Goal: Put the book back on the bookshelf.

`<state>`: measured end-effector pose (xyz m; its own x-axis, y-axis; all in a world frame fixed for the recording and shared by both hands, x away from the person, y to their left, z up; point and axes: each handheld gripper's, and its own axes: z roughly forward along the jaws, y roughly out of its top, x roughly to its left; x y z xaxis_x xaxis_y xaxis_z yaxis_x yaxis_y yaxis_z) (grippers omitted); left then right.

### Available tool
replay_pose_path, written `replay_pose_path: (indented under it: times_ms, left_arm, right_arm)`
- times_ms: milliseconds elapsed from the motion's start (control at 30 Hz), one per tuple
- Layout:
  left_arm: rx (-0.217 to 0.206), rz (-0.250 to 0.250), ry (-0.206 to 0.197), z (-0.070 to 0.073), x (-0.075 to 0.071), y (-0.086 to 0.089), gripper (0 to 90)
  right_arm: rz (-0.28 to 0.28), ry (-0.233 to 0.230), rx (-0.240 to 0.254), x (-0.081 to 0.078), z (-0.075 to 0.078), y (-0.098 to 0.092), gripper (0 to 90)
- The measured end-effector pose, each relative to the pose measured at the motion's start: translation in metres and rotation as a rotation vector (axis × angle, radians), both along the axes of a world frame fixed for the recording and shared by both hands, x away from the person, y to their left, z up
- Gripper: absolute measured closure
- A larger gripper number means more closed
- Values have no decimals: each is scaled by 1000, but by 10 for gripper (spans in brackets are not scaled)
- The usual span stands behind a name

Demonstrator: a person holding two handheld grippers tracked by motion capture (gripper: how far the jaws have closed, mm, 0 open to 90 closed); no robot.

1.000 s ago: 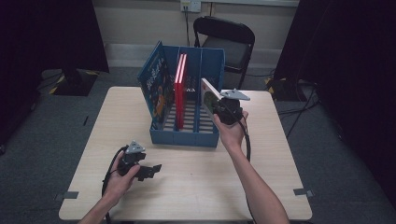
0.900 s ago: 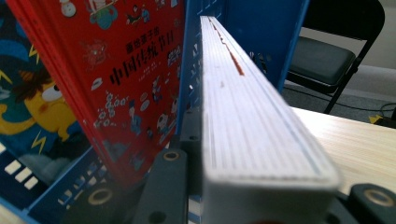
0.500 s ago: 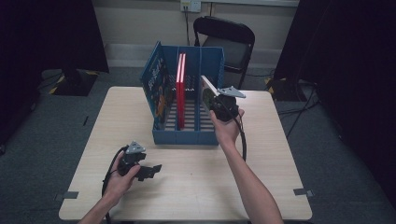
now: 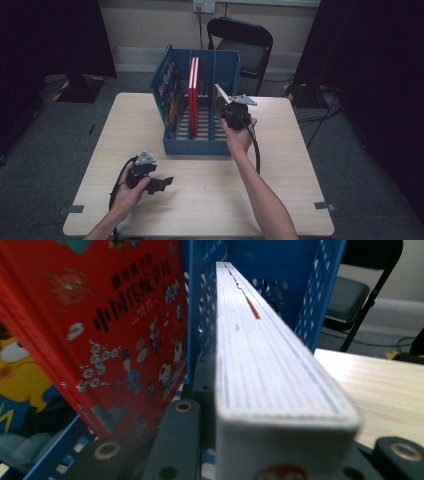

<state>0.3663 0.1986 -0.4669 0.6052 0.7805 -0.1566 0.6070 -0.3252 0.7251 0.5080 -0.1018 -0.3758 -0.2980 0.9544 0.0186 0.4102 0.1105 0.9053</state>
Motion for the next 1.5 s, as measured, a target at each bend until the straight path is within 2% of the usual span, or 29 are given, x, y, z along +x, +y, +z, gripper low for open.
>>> replay_pose_path:
  times_ms: [100, 167, 333, 500, 633, 767, 867, 1033, 1133, 1167, 1267, 1300, 1500]
  left_arm:
    - [6, -3, -2, 0, 0, 1, 163]
    - [4, -2, 0, 0, 0, 1, 163]
    - [3, -3, 3, -1, 0, 0, 163]
    - [5, -5, -1, 0, 0, -1, 164]
    - [9, -7, 5, -1, 0, 1, 164]
    - [4, -4, 2, -1, 0, 0, 164]
    - [8, -8, 2, 0, 0, 1, 164]
    - [5, -7, 5, -1, 0, 0, 164]
    - [7, -8, 5, -1, 0, 0, 165]
    - [7, -4, -3, -1, 0, 0, 168]
    - [5, -7, -7, 0, -1, -1, 170]
    - [10, -11, -6, 0, -1, -2, 169]
    - [6, -6, -4, -1, 0, -2, 169]
  right_arm:
    - [-7, 21, 8, 5, -7, 1, 765]
    - [-11, 19, 2, 8, -10, 3, 765]
    - [-16, 24, 9, 11, -12, 3, 765]
    - [-24, 36, -13, 19, -16, 7, 764]
    - [-31, 44, 5, 25, -17, 7, 765]
    - [-35, 52, -10, 29, -21, 9, 764]
    - [-37, 71, -11, 30, -27, 10, 764]
    - [-18, 79, -19, 26, -29, 8, 760]
    - [1, 101, -28, 21, -32, 4, 756]
    - [14, 127, -41, 16, -34, 2, 754]
    - [22, 144, -57, 13, -35, 1, 750]
    - [33, 144, -66, 7, -38, 1, 747]
    - [45, 151, -62, -1, -45, -2, 737]
